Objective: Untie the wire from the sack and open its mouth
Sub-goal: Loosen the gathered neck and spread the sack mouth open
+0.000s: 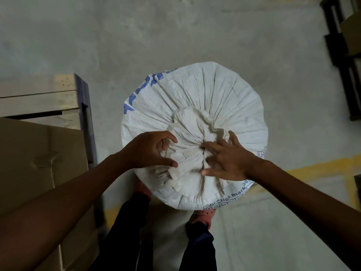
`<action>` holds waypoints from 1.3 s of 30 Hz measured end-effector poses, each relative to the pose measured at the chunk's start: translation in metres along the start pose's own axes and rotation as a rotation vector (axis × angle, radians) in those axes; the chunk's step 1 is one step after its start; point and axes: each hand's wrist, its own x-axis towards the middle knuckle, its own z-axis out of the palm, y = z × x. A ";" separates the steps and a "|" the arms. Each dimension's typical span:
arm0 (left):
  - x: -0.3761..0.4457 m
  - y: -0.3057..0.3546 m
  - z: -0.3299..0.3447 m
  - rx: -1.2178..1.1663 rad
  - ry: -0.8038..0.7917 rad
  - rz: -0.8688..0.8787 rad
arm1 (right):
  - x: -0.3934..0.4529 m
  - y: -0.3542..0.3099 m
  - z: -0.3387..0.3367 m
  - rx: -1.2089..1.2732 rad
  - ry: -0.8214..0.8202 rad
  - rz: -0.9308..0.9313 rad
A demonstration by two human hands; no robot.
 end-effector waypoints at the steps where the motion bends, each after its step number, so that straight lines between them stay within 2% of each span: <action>1: 0.002 0.002 0.004 -0.010 -0.007 0.003 | 0.000 -0.001 0.005 -0.031 0.002 -0.012; 4: 0.007 0.009 0.018 -0.014 -0.050 0.020 | 0.002 -0.004 0.017 -0.080 0.003 0.014; 8: 0.019 0.022 0.032 -0.002 -0.078 0.059 | 0.001 -0.001 0.021 -0.121 0.147 0.065; 14: 0.037 0.040 0.036 0.123 0.005 0.044 | -0.016 0.003 0.032 -0.153 0.330 0.166; 19: 0.042 0.045 0.047 0.226 0.067 0.095 | -0.038 0.007 0.062 -0.235 0.202 0.259; 24: 0.045 0.047 0.057 0.286 0.067 0.150 | -0.049 0.009 0.077 -0.257 0.072 0.456; 28: 0.048 0.050 0.073 0.394 0.025 0.250 | -0.045 0.017 0.075 -0.067 -0.019 0.589; 30: 0.053 0.051 0.084 0.455 0.002 0.305 | -0.044 0.026 0.070 0.066 -0.061 0.571; 32: 0.061 0.051 0.092 0.483 -0.025 0.323 | -0.045 0.037 0.068 0.115 -0.032 0.496; 39: 0.080 0.045 0.093 0.742 -0.167 0.319 | -0.044 0.048 0.091 0.024 0.175 0.326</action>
